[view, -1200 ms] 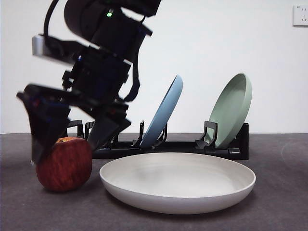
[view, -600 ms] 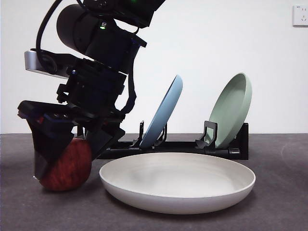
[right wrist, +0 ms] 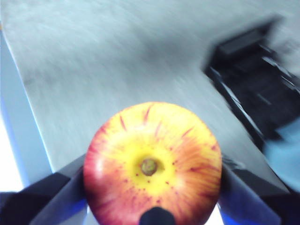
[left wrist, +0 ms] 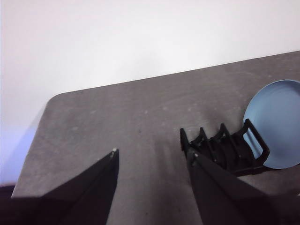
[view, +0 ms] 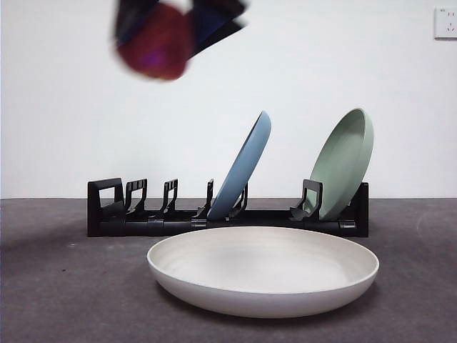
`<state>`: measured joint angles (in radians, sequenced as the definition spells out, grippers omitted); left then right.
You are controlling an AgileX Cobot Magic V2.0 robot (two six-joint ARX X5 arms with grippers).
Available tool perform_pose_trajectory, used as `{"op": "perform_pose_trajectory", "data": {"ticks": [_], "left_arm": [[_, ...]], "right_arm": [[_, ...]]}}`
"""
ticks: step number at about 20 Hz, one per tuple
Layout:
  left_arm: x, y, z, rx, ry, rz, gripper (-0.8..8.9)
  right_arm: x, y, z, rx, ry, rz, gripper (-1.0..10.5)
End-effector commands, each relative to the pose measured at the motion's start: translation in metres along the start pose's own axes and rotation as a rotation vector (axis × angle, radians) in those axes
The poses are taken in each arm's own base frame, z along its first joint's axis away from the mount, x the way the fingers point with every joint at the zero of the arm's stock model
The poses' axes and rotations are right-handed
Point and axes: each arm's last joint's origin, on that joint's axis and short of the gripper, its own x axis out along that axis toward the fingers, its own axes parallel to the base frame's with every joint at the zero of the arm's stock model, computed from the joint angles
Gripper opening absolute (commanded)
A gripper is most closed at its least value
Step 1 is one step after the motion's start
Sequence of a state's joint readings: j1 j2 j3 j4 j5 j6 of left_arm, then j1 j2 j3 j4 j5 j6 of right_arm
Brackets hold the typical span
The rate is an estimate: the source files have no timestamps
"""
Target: Take the yellow plate from the plate rack,put the plate on the table,take the apple from the table,put the apple in the plate
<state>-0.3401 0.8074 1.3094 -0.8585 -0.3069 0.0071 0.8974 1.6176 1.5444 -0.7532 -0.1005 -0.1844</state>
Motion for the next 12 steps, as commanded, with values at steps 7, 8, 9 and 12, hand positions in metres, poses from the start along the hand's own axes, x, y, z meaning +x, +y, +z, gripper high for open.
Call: {"op": "perform_pose_trajectory", "data": {"ticks": [7,8,9,12], "left_arm": [[0.034,-0.013,0.007,-0.001,0.028,-0.096,2.47],[0.036,-0.015,0.007,-0.004,0.031,-0.112,2.47],[0.038,-0.016,0.007,-0.007,0.036,-0.129,2.47],[0.04,-0.016,0.007,-0.009,0.043,-0.132,2.47]], "right_arm": [[-0.108,-0.032,-0.05,0.208,0.156,-0.107,-0.1],[-0.113,-0.035,-0.056,0.245,0.19,-0.114,-0.1],[-0.115,-0.038,-0.061,0.281,0.221,-0.118,-0.1],[-0.108,-0.044,-0.066,0.311,0.237,-0.121,-0.1]]}}
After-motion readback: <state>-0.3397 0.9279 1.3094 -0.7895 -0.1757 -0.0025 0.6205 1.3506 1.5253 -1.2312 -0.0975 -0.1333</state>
